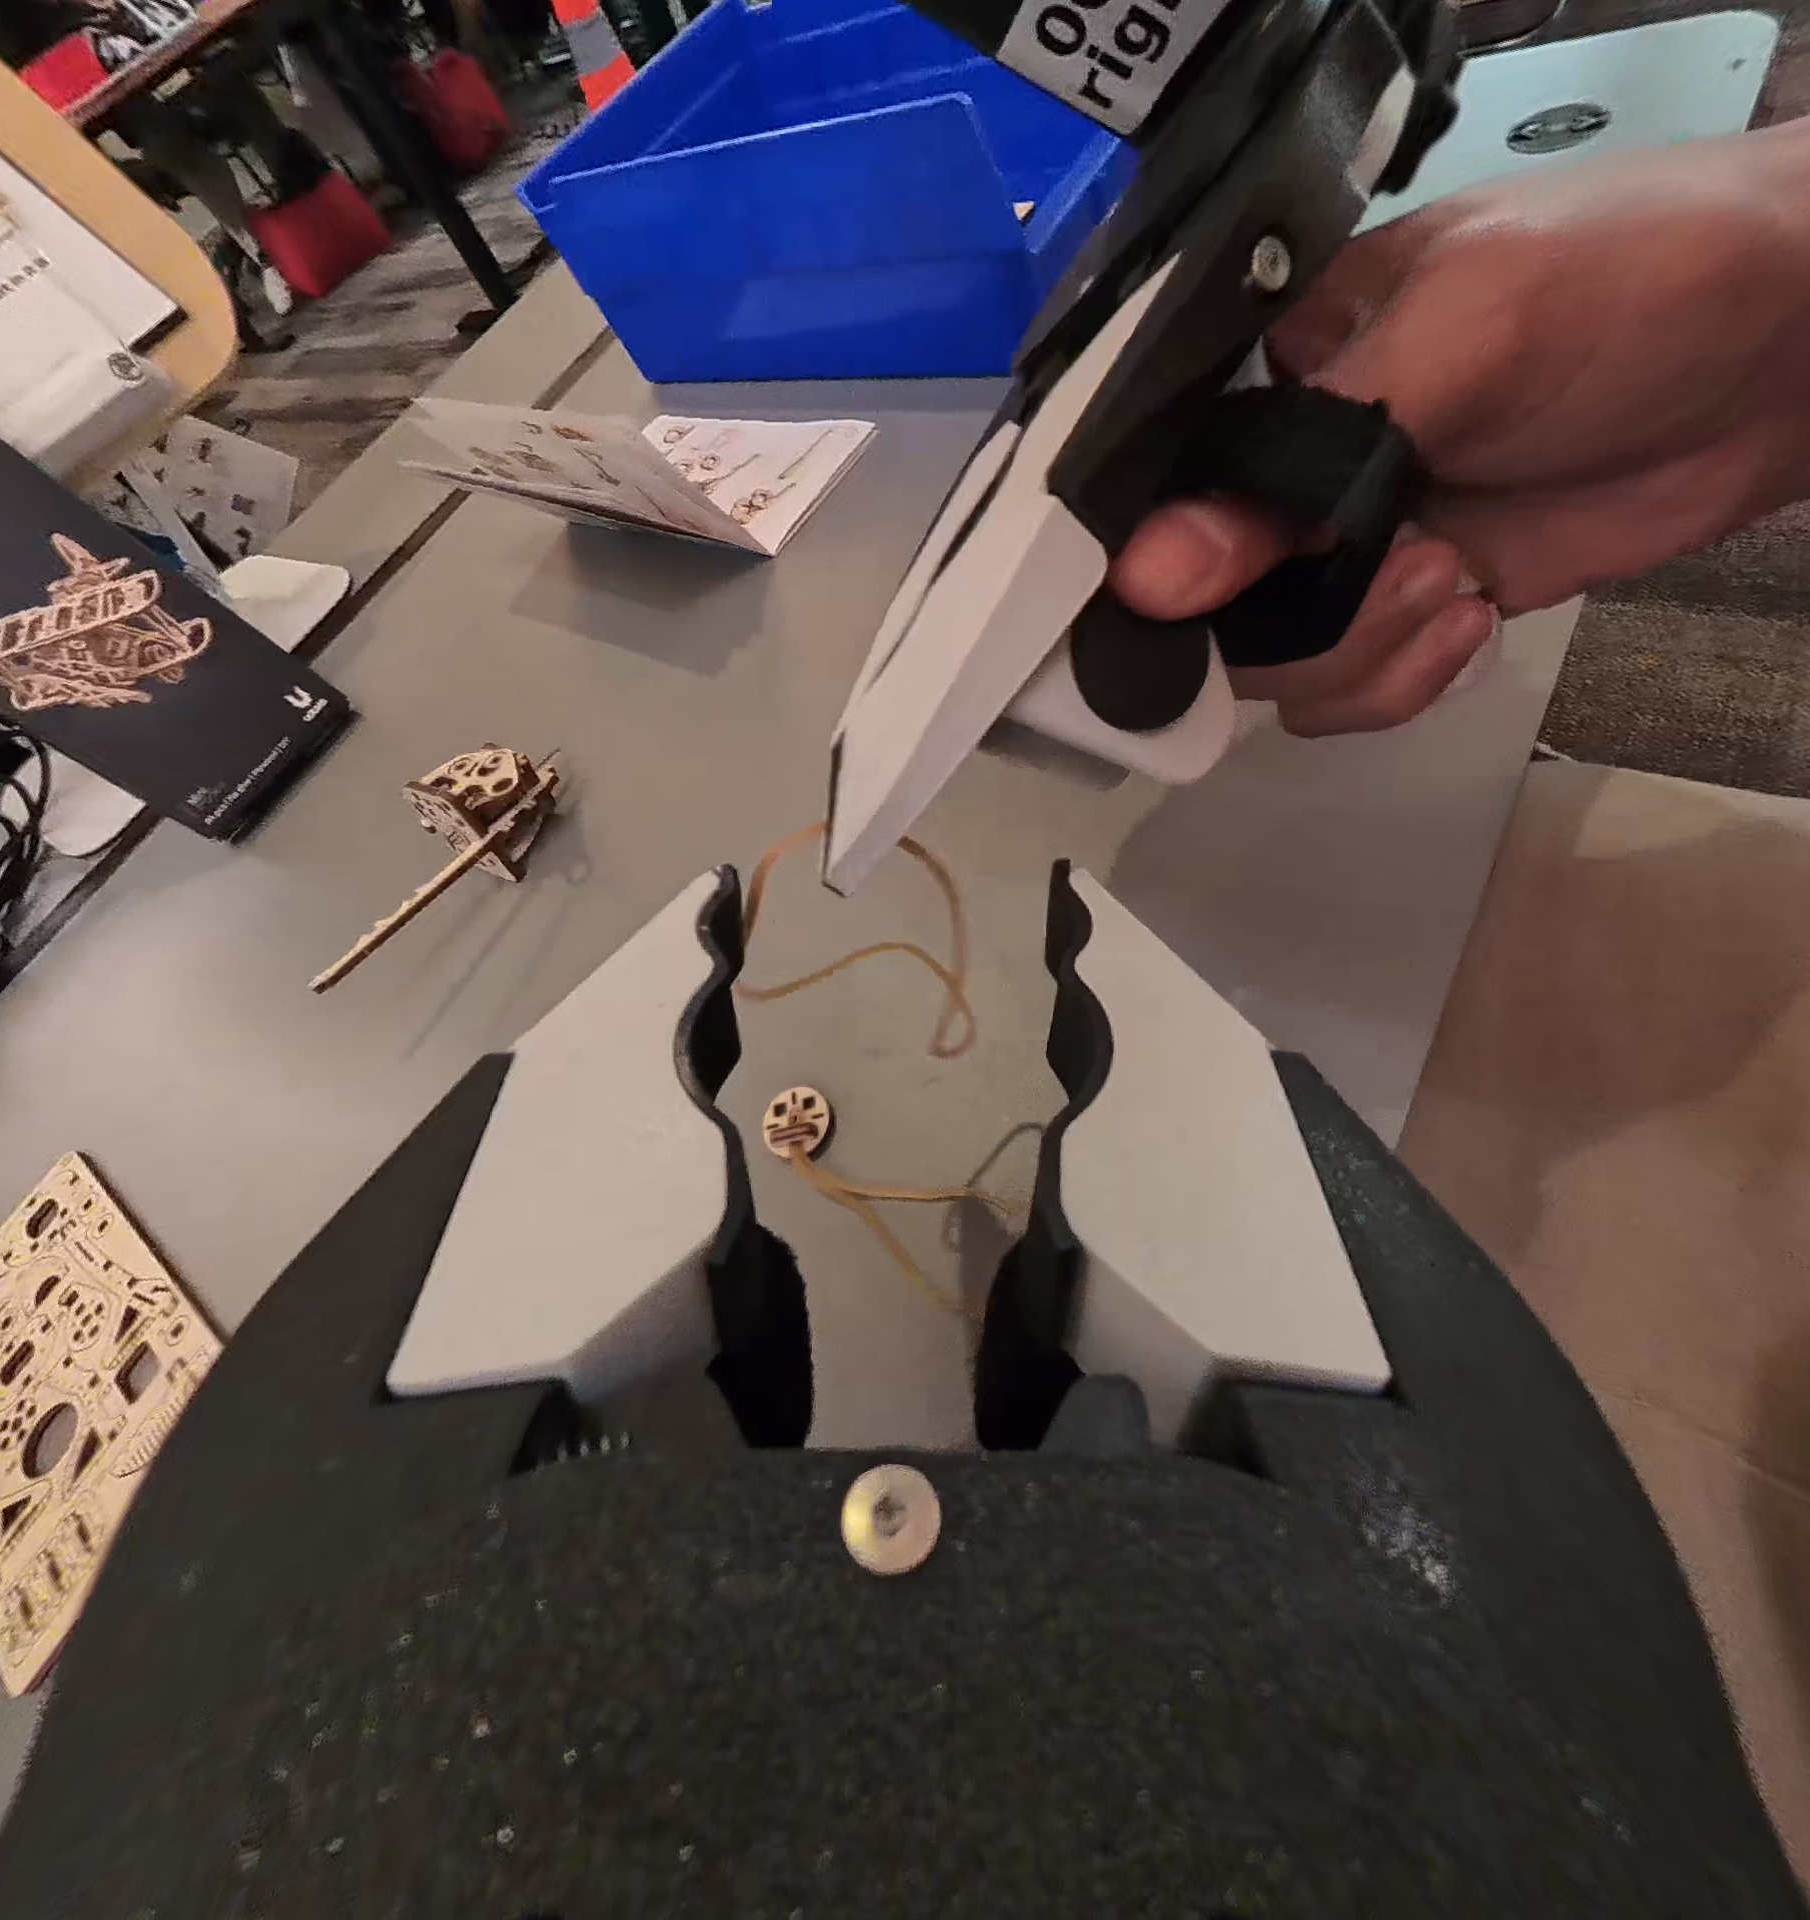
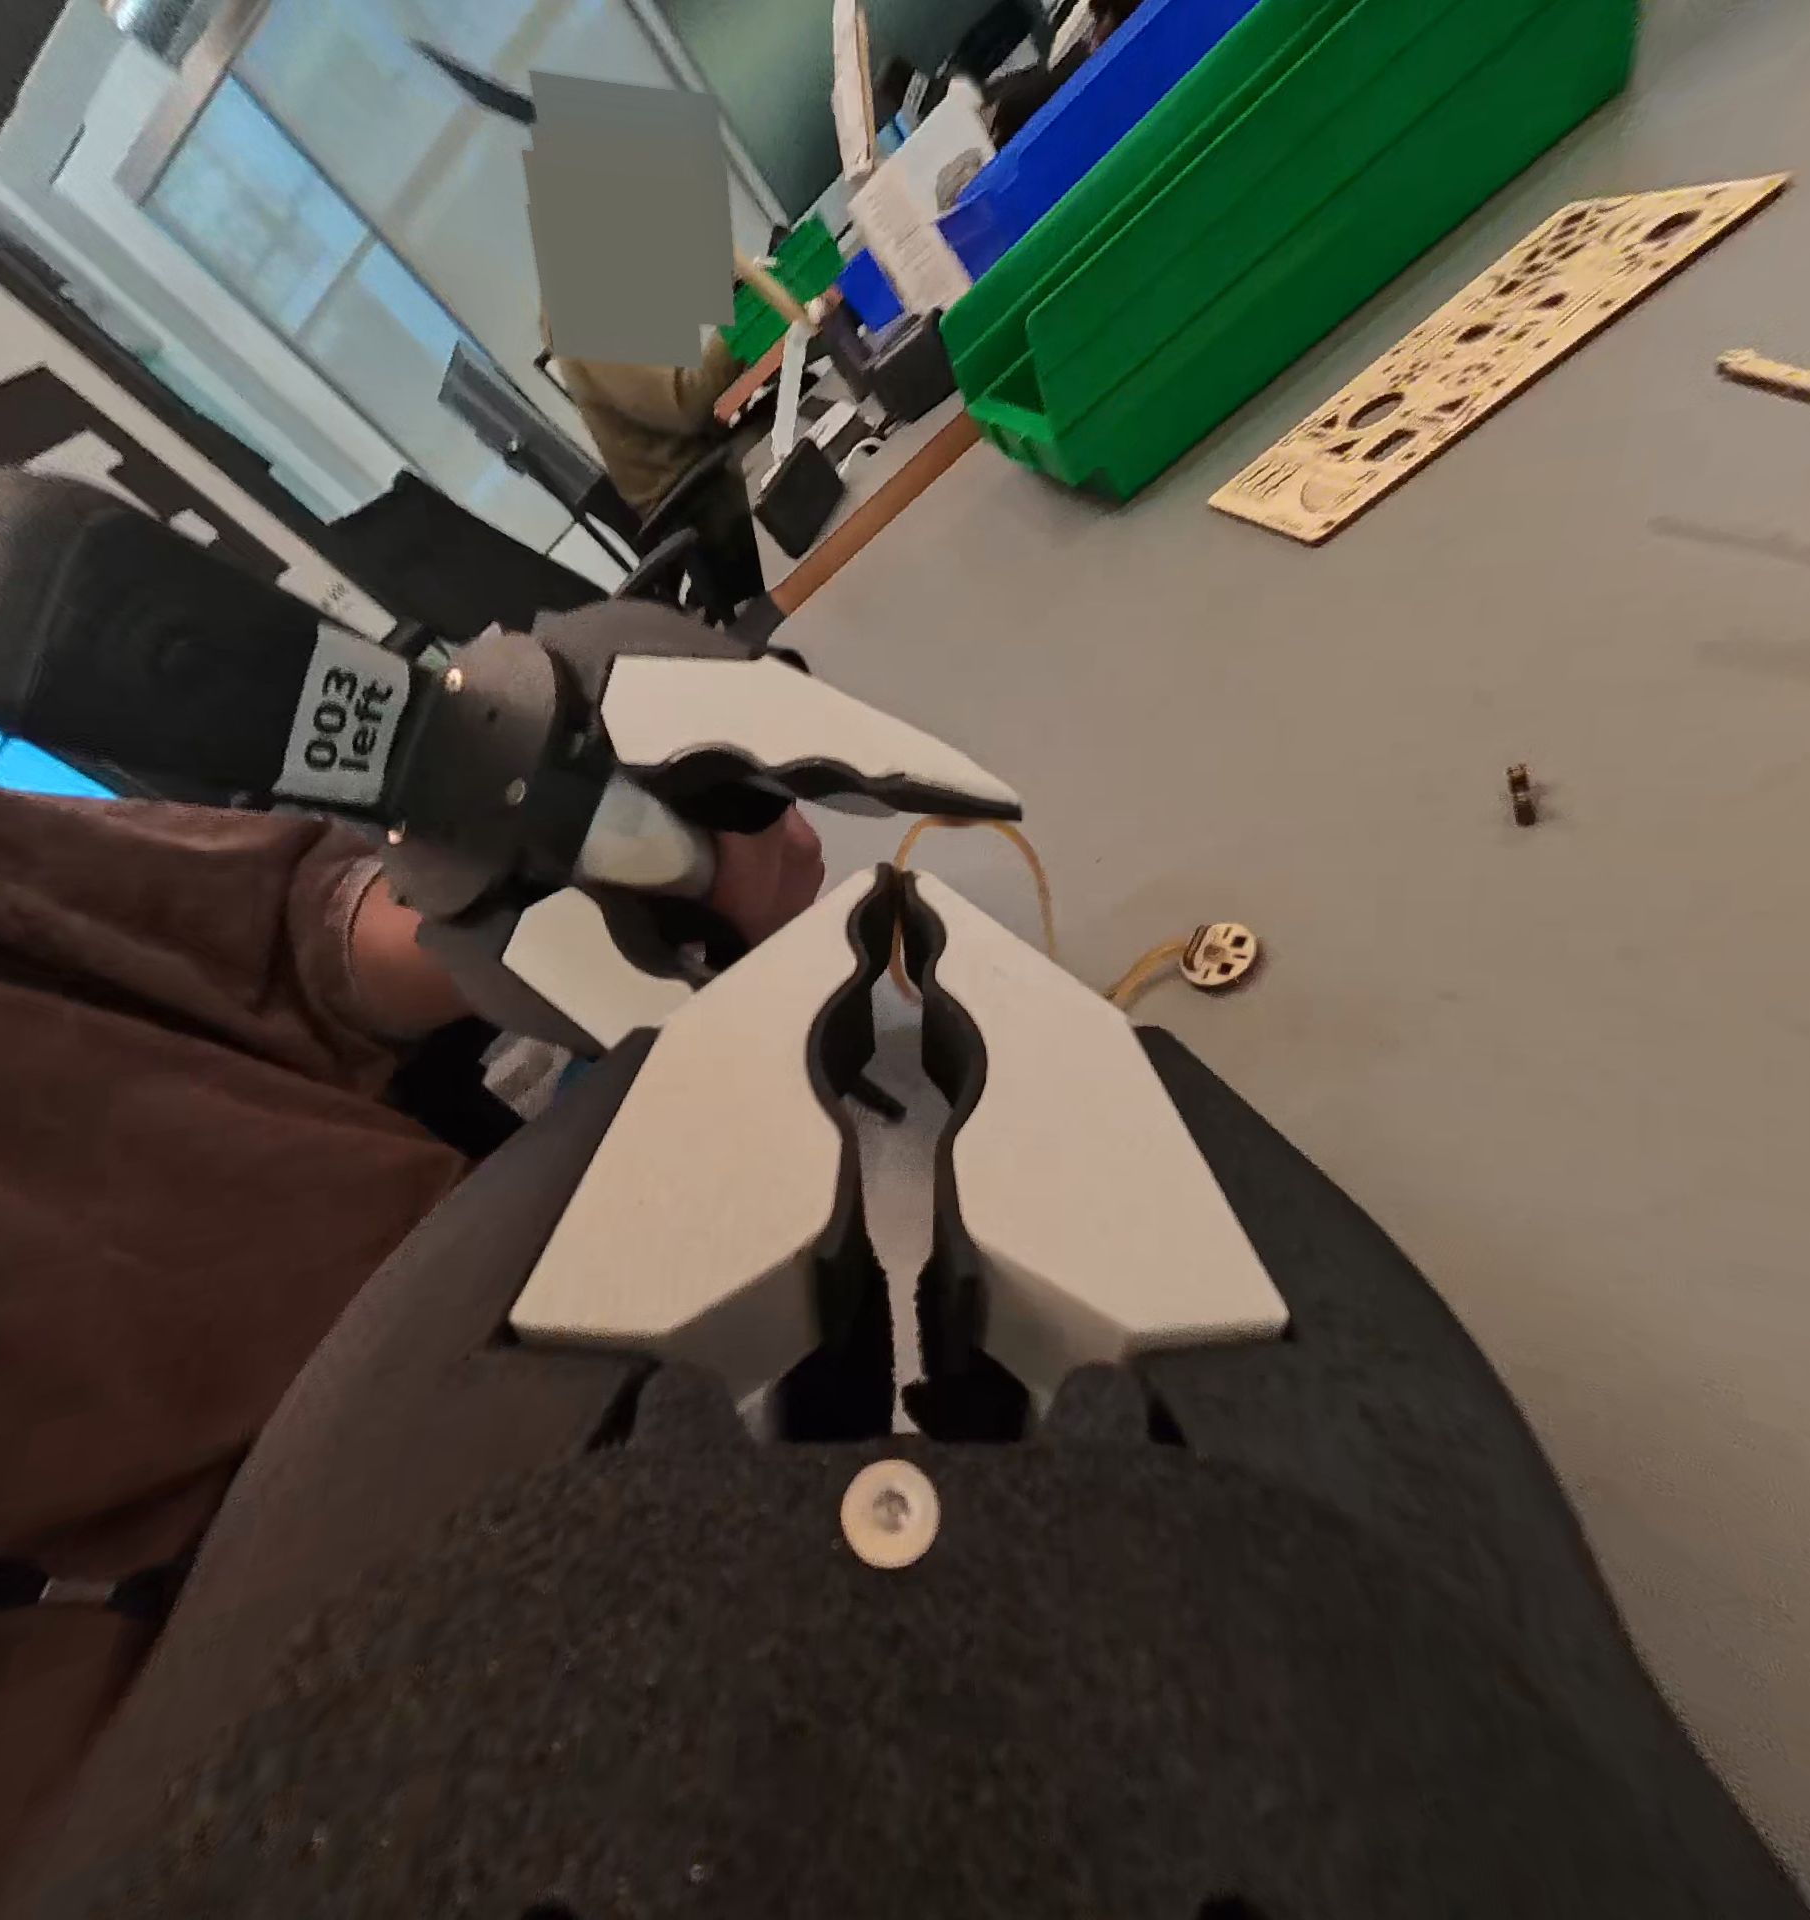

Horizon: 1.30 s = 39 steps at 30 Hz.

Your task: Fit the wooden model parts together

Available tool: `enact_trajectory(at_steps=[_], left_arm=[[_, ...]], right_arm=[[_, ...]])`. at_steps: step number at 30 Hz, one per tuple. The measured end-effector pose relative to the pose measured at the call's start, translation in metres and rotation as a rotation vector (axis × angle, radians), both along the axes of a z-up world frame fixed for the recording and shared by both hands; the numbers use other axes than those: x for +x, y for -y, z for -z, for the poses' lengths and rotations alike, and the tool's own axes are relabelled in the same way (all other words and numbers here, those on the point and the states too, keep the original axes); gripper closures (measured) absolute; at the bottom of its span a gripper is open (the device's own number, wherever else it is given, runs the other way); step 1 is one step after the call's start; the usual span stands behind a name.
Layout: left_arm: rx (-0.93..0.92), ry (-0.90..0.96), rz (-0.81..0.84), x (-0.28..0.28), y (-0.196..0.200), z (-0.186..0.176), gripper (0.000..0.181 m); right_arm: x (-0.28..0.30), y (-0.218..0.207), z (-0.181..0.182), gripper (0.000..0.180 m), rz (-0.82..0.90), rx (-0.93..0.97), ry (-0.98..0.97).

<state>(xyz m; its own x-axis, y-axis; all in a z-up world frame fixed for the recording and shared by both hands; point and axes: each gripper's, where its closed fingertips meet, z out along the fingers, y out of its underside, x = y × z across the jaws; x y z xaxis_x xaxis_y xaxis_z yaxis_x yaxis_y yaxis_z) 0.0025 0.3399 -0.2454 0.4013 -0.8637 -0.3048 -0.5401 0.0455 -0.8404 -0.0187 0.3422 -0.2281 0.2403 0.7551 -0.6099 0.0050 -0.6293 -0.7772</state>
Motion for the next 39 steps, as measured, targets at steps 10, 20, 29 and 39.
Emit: enact_trajectory(at_steps=[10,20,29,39], left_arm=[[0.007,-0.027,-0.023,0.001,-0.006,0.011,0.151],[0.020,0.032,0.012,-0.006,-0.005,-0.002,0.145],[0.047,0.034,0.045,0.000,-0.004,0.000,0.126],[0.011,0.037,0.055,0.004,-0.004,0.006,0.155]], right_arm=[[0.001,0.000,-0.008,0.180,0.026,-0.060,-0.070],[0.008,-0.001,-0.011,0.180,0.000,-0.113,-0.119],[0.001,0.010,-0.011,0.180,-0.067,-0.159,-0.135],[0.005,0.006,-0.016,0.180,-0.045,-0.182,-0.183]])
